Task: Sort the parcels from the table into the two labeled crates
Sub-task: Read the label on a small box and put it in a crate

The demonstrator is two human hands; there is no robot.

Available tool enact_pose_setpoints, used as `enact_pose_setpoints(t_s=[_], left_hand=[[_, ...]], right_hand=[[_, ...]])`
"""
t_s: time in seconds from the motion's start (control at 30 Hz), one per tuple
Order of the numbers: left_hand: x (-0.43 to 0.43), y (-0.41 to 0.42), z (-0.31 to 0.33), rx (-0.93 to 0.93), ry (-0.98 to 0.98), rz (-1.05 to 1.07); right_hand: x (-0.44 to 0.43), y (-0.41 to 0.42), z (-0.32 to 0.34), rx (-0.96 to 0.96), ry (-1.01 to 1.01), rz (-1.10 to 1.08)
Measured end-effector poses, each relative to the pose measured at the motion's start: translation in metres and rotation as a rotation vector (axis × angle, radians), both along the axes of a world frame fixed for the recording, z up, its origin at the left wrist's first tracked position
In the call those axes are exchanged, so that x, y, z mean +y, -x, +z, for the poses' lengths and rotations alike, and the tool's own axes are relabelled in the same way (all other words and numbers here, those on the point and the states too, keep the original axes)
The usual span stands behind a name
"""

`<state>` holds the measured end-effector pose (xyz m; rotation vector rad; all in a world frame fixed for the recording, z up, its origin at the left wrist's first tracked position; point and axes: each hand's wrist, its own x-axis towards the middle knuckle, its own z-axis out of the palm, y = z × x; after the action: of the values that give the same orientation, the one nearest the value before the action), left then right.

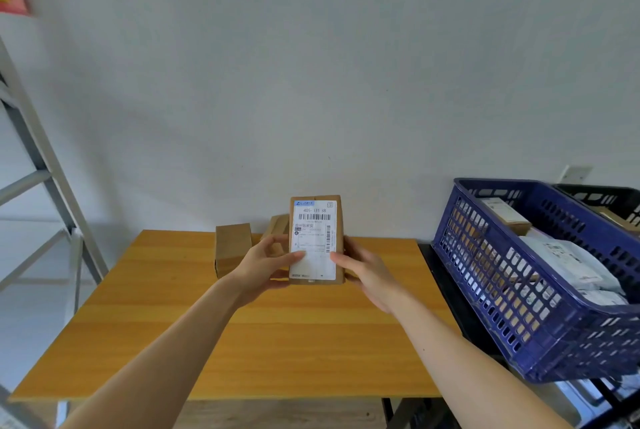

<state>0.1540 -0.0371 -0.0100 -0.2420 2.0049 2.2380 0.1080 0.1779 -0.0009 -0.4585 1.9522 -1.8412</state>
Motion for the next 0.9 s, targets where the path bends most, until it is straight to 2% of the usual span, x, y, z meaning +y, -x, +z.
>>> enact_pose_setpoints(t_s=[0.27, 0.57, 0.9], left_hand=[[-0.007, -0.006, 0.009, 0.094, -0.026, 0.026], [-0.008, -0.003, 0.024, 0.095, 0.022, -0.009], [0.066, 0.008, 0.017, 0.072, 0.038, -0.119]], right_hand=[[-0.012, 0.004, 0.004, -0.024, 0.106, -0.056], [-0.010, -0.002, 0.010, -0.016, 0.080, -0.125], [0.061, -0.021, 0.008, -0.014, 0.030, -0.271]])
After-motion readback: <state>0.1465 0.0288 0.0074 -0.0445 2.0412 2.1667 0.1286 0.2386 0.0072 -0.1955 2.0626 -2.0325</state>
